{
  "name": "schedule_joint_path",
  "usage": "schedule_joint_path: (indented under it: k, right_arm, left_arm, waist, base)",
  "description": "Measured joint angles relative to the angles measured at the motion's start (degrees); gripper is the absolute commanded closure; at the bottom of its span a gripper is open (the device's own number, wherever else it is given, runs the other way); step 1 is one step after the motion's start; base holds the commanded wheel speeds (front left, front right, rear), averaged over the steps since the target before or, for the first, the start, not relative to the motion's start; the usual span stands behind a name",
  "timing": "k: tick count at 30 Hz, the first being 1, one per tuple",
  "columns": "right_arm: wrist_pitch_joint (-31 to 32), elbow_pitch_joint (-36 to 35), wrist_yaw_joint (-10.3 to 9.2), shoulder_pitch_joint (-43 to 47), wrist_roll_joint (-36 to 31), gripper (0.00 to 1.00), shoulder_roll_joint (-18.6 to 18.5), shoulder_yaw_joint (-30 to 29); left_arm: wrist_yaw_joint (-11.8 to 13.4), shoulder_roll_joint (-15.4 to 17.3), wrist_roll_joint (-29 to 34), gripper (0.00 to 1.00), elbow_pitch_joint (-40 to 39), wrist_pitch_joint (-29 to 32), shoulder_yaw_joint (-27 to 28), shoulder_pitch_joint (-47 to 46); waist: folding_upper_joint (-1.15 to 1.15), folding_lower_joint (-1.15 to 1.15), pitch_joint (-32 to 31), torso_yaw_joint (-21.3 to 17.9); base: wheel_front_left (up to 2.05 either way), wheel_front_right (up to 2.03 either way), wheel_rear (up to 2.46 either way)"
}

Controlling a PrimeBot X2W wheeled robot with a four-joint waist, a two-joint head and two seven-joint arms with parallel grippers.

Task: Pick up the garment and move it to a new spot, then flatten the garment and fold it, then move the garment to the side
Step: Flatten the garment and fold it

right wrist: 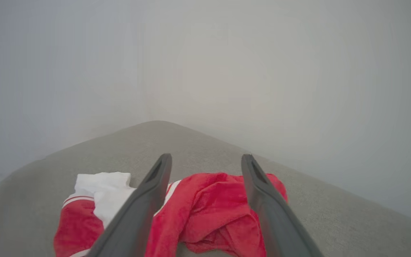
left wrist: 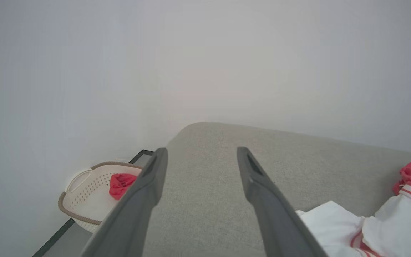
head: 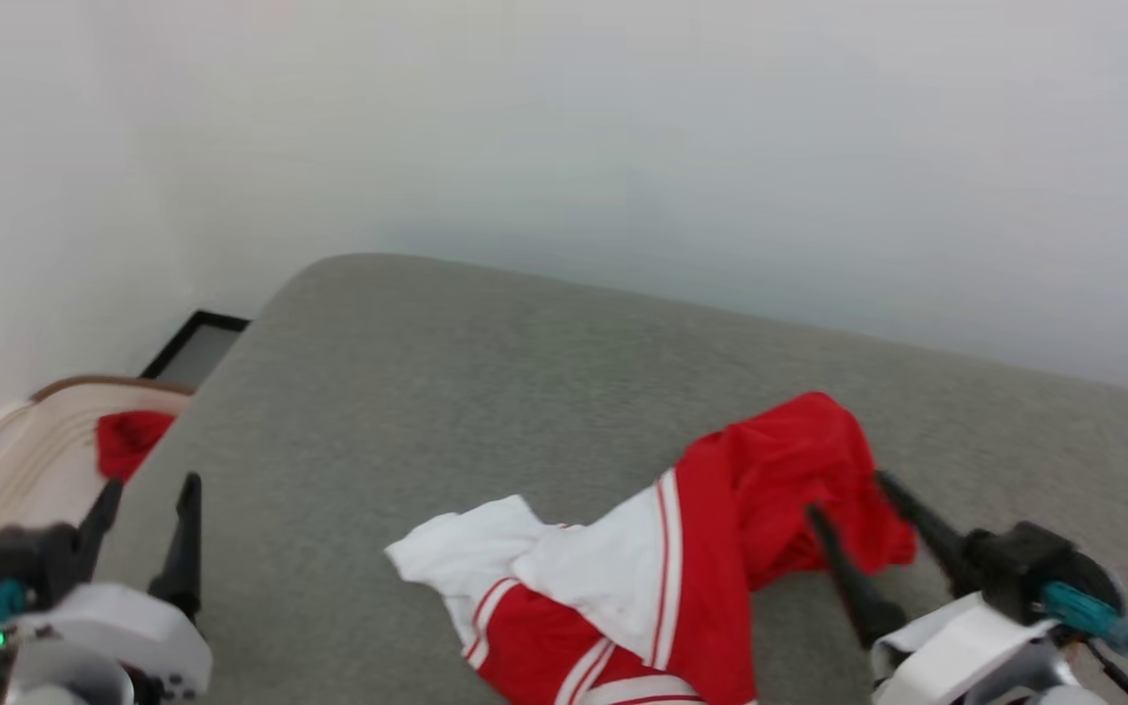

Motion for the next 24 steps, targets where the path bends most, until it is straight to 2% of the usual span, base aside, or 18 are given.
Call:
schedule_joint_path:
  k: [4, 8, 14, 18, 24]
  right_arm:
    - [3.3, 0.5, 0.01, -2.2, 2.8, 0.0, -1.7, 5.5]
    - [7.6, 1.4, 0.01, -4.7, 5.9, 0.0, -3.5, 11.3]
    - [17.8, 4.3, 0.01, -8.2, 10.2, 0.0, -5.7, 18.5]
    - [23.9, 6.2, 0.01, -11.4, 10.9, 0.0, -7.0, 21.6]
    - [29.4, 10.1, 0.01, -14.9, 9.0, 0.0, -8.3, 23.5]
  left_arm:
    - [-0.7, -3.2, 4.7, 0.0, -1.3, 0.0, 4.7, 4.6]
    - [-2.3, -6.7, 7.5, 0.0, -1.6, 0.0, 7.2, 7.2]
    - [-4.5, -10.8, 10.8, 0.0, -0.8, 0.0, 10.2, 9.4]
    - [-5.9, -13.7, 12.8, 0.0, -0.7, 0.0, 11.9, 10.1]
    - [-7.9, -18.0, 15.5, 0.0, -0.3, 0.0, 14.9, 10.4]
  waist:
    - [0.0, 0.0, -0.1, 3.0]
    - [0.0, 0.01, -0.1, 5.9]
    - [0.0, 0.0, 0.2, 9.7]
    - [0.0, 0.0, 1.3, 11.0]
    - [0.0, 0.0, 3.9, 11.9]
  base:
    - [0.0, 0.0, 0.0]
    - [0.0, 0.0, 0.0]
    - [0.0, 0.0, 0.0]
    - [0.0, 0.0, 0.0]
    - [0.0, 0.0, 0.0]
